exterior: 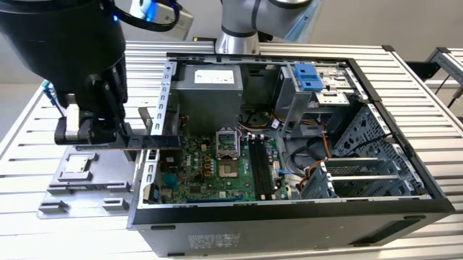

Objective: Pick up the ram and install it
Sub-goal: 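Pick up the ram and move it above insertion slot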

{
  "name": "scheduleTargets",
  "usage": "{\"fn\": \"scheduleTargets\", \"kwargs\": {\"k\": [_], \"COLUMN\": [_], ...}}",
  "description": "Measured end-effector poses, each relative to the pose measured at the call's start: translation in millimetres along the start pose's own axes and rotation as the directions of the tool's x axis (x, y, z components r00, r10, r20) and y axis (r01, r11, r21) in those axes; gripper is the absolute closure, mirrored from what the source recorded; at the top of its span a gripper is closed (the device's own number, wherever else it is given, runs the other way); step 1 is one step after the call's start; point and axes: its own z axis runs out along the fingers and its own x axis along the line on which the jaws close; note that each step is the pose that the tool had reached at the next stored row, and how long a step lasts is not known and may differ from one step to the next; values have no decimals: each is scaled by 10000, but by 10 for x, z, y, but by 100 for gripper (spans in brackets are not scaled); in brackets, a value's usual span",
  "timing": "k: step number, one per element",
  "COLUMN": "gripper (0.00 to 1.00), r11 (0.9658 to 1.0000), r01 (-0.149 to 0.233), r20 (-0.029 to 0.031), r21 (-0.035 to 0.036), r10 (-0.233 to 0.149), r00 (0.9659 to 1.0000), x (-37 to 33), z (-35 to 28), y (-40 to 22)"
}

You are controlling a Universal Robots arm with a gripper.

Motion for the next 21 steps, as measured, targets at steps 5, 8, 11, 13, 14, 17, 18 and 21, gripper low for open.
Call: {"fn": "scheduleTargets", "kwargs": {"k": [5, 8, 11, 13, 14, 17, 18, 21], "gripper": [100, 100, 100, 100, 100, 100, 100, 100], "r11": [10000, 10000, 10000, 10000, 10000, 10000, 10000, 10000], "r01": [0, 1, 0, 1, 1, 1, 1, 1], "r20": [0, 0, -1, -1, -1, -1, 0, -1], "r21": [-1, -1, -1, -2, -1, -1, -1, -1], "r10": [0, -1, 0, -1, -1, -1, -1, -1], "r00": [10000, 10000, 10000, 10000, 10000, 10000, 10000, 10000], "x": [7, 9, 11, 12, 13, 15, 15, 17], "z": [-2, -4, -6, -7, -7, -9, -10, -12], "y": [-231, -366, -505, -594, -641, -777, -822, -959]}}
